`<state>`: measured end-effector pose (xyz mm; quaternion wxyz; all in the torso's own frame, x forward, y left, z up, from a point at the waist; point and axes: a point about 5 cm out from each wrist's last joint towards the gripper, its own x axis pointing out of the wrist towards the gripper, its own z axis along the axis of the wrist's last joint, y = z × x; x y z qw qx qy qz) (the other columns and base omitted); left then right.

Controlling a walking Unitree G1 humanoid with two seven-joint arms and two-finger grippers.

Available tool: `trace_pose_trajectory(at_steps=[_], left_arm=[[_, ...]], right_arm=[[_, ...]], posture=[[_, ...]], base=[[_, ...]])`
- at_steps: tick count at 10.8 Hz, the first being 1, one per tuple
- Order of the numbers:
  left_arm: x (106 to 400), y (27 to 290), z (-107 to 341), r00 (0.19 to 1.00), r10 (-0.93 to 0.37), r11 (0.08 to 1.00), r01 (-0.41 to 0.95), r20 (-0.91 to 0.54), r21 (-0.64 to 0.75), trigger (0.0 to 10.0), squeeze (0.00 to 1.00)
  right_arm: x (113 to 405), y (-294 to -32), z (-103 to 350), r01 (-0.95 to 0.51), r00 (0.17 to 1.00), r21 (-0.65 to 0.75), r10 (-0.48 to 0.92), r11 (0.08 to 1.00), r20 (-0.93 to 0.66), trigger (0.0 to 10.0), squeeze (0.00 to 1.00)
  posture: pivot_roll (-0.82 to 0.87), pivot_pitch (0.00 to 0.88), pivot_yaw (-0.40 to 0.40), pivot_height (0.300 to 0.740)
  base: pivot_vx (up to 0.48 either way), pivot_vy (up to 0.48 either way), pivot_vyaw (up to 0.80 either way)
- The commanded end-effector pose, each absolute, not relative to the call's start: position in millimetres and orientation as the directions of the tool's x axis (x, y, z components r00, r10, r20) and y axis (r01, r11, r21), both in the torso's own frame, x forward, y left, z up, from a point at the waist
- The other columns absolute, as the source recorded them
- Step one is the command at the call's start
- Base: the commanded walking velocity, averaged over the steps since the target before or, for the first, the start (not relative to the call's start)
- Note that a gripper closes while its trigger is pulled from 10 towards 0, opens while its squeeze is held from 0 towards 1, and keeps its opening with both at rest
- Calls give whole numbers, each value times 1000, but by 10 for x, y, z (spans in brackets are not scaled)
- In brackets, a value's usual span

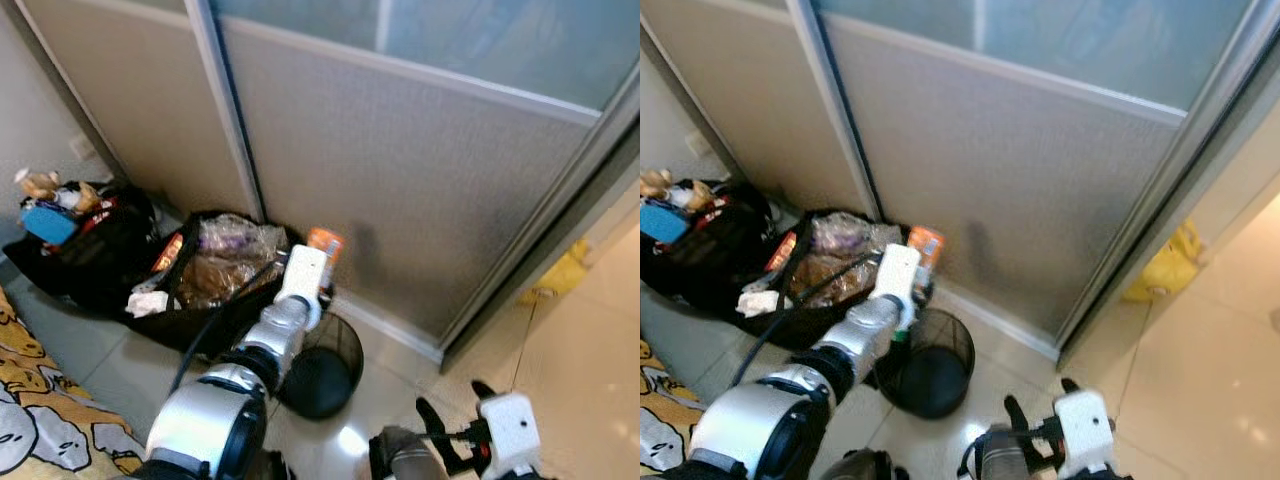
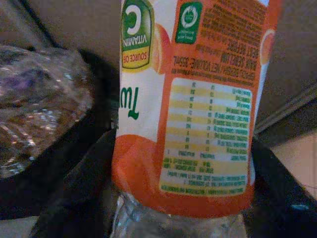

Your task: Clean up the room

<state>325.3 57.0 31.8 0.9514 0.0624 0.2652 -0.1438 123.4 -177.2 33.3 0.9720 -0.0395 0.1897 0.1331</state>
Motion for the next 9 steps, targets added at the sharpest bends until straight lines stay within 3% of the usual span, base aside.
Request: trace_pose_trajectory(at_steps=[1,3,6,7,8,9], left_arm=[[3291,548,372,829,-238,943,322,-505,83,10000,1000],[3439,651,552,895,-180,930,291,-408,227,10000,1000],[3445,781,524,905,-118,907,265,-408,326,10000,1000],[3437,798,515,909,-122,910,263,-398,321,10000,0],[3403,839,478,910,-151,951,240,-385,194,10000,0],[3316,871,364,885,-200,977,213,-420,-16,10000,0]], right_arm=[[1237,-1778,347,-256,898,-14,233,967,-374,10000,0],[1275,-1736,355,-280,890,-8,257,960,-376,10000,0],[1340,-1783,356,-280,891,-21,252,960,-377,10000,0],[1390,-1784,373,-282,896,-28,253,959,-364,10000,0],[1518,-1802,401,-253,914,-26,230,967,-333,10000,0],[1692,-1816,425,-224,932,-33,205,974,-298,10000,0]], posture=[[-467,143,99,700],[-455,138,98,700],[-446,128,96,700],[-444,120,99,700],[-424,90,110,700],[-391,45,119,700]], base=[[0,0,0],[0,0,0],[0,0,0],[0,0,0],[0,0,0],[0,0,0]])
